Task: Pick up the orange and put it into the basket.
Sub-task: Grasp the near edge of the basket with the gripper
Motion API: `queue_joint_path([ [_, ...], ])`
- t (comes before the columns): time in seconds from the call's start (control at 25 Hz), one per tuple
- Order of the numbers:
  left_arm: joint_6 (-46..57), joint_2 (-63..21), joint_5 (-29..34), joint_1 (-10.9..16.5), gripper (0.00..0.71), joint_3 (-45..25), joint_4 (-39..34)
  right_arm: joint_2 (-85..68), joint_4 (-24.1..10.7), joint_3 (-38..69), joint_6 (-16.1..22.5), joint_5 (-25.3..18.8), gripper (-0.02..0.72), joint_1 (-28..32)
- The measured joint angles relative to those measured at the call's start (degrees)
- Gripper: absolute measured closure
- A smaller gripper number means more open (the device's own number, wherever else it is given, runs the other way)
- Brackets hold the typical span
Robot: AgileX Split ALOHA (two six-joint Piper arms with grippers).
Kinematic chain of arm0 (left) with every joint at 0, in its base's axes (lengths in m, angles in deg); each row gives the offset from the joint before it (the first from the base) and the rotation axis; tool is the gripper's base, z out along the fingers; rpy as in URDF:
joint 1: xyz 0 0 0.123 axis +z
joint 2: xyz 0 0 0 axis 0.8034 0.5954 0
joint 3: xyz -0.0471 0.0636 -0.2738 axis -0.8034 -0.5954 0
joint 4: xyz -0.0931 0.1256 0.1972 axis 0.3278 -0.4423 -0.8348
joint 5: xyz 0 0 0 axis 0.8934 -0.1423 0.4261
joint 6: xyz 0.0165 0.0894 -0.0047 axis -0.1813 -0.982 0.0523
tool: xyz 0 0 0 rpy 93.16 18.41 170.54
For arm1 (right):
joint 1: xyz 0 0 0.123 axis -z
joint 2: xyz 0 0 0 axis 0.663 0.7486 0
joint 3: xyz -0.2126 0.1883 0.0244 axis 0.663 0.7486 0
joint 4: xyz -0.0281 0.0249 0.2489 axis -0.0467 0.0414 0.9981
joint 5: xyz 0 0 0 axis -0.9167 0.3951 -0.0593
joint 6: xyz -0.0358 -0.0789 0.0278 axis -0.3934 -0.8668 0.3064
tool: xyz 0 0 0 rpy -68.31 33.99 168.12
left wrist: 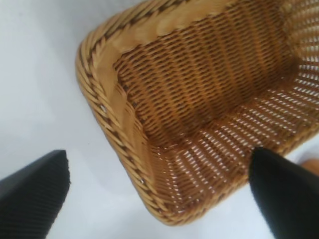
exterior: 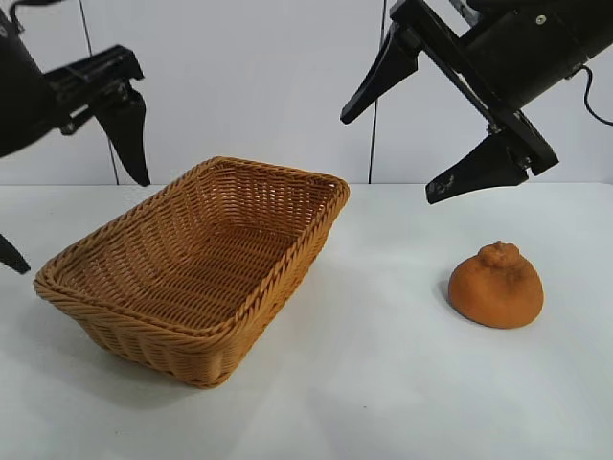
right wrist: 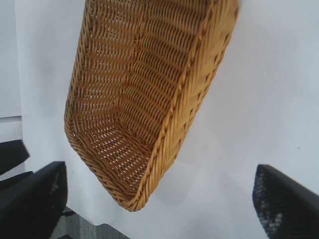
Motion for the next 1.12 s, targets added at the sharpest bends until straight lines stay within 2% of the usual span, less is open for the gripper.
queue_joint_path([
  [0.44,5.15,14.68,-4.73,0.00,0.017,0.00,-0.05,0.00,0.00,0.00,0.00,0.00,0.010,0.00],
  [0.68,7.48,16.99,-8.67,0.00,0.028,0.00,1.20,0.00,0.00,0.00,0.00,-0.86,0.010,0.00],
  [0.88,8.69,16.99,-10.15,0.37,0.106,0.00,1.63,0.00,0.00,0.00,0.00,-1.03,0.010,0.00],
  [0.96,8.81,16.99,-9.99,0.69,0.158,0.00,1.68,0.00,0.00,0.00,0.00,-1.03,0.010,0.00],
  [1.04,8.87,16.99,-9.43,0.88,0.235,0.00,1.67,0.00,0.00,0.00,0.00,-1.03,0.010,0.00],
  [1.12,8.92,16.99,-8.44,0.94,0.355,0.00,1.67,0.00,0.00,0.00,0.00,-1.08,0.010,0.00],
])
